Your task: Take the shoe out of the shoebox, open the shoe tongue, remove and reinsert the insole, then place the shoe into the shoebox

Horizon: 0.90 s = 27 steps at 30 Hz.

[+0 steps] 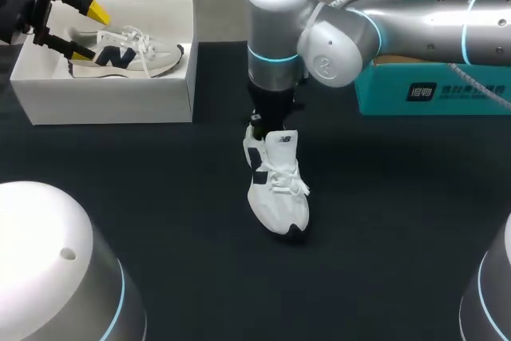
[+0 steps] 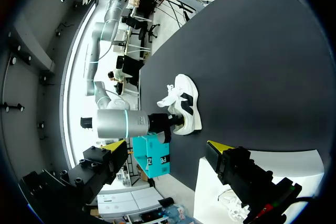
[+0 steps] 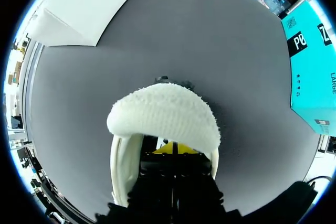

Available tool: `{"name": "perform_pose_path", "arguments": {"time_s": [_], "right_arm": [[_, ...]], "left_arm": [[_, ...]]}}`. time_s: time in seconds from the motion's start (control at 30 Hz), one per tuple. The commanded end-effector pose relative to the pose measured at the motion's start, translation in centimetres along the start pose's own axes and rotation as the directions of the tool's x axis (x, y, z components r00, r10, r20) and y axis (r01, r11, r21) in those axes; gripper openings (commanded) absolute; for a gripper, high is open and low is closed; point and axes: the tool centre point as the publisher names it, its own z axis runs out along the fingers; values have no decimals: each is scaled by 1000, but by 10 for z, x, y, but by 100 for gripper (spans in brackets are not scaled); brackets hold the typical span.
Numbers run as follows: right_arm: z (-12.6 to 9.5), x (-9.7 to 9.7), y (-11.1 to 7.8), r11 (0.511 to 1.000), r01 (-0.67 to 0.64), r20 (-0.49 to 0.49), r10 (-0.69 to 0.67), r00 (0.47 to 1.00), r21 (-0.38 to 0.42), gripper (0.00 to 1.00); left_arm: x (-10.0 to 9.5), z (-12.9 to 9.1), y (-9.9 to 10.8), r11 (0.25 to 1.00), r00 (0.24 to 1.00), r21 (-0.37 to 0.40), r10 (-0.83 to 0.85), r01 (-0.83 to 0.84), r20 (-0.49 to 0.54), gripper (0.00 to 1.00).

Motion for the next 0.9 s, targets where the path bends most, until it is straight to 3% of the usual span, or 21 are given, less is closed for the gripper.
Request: {"name": "perform_pose_path", "arguments": {"time_s": [0.03, 0.5, 0.9], "right_arm": [[4, 5, -2, 1000, 0, 6, 0, 1000, 0, 0], [-39, -1, -14, 999, -5, 41, 4, 999, 41, 0], [-44, -3, -24, 995, 17, 64, -23, 998, 96, 0]], "left_arm": [[0, 0, -1, 1000, 1000, 0, 0, 0, -3, 100], [0, 0, -1, 1000, 1000, 0, 0, 0, -3, 100], [0, 0, -1, 1000, 1000, 0, 0, 0, -3, 100]]}}
